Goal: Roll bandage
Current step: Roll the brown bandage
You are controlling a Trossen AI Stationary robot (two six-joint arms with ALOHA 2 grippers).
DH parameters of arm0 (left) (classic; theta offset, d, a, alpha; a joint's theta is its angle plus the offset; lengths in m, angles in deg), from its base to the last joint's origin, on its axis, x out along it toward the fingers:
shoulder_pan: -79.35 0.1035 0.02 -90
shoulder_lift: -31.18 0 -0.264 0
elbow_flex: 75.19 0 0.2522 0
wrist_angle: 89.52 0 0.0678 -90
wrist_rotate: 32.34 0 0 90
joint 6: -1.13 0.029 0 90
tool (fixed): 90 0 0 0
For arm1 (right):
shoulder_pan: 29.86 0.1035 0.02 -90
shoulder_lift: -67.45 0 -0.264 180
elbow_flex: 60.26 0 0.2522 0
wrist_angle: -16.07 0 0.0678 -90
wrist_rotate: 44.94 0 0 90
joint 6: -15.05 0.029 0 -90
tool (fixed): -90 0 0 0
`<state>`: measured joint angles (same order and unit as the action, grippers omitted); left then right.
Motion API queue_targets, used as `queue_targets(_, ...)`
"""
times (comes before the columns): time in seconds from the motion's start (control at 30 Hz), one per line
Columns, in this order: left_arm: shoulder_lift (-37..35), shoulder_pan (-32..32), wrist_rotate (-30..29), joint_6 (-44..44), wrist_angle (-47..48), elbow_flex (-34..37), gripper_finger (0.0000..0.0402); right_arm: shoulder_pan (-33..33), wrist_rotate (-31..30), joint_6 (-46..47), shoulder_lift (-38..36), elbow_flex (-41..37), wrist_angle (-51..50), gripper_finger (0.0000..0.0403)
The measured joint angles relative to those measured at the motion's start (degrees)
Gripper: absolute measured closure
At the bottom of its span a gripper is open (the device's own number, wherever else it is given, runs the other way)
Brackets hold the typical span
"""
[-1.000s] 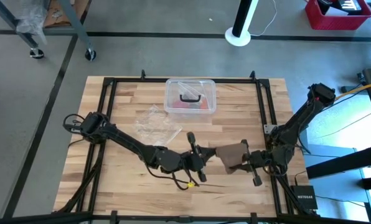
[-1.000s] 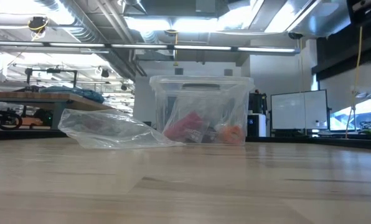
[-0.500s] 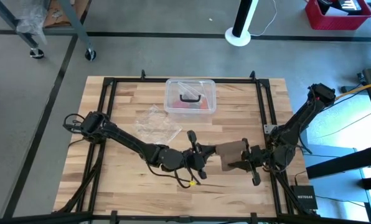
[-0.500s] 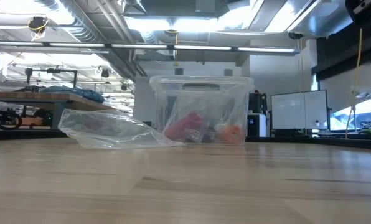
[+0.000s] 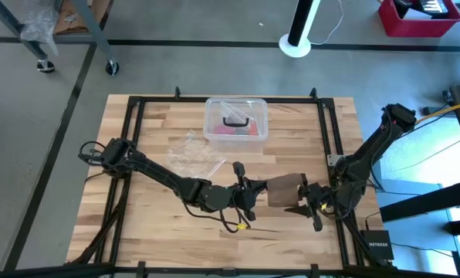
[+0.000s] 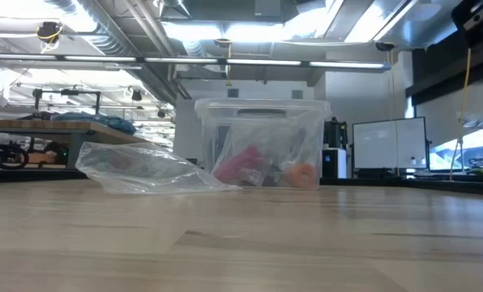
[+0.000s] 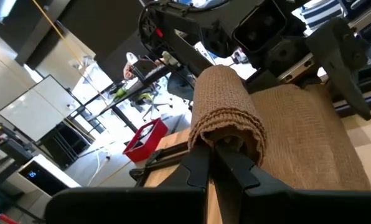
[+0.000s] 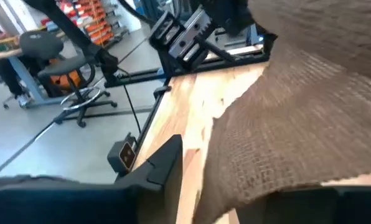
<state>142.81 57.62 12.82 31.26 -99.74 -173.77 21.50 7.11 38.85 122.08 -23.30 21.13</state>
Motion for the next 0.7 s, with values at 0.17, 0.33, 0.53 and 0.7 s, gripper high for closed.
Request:
queue_targets(0.17, 0.00, -0.57, 0.00, 0.44, -1.14, 0.00, 0.0400, 0.00, 0.02, -0.03, 0.00, 0.00, -5.60, 0.0282)
queue_targets(0.33, 0.00, -1.90, 0.04, 0.67, -2.14, 0.00, 0.0400, 0.01, -3.19, -0.31, 0.00, 0.00, -11.22, 0.0281)
queue_targets(0.53, 0.00, -3.87, 0.04, 0.57, -2.15, 0.00, 0.0400, 0.00, -4.97, -1.50, -0.02, 0.00, -20.85, 0.0281)
queue_targets(0.7, 0.00, -4.30, 0.09, 0.46, -2.21, 0.00, 0.0400, 0.00, -4.58, -0.33, -3.41, 0.00, -23.27, 0.0279)
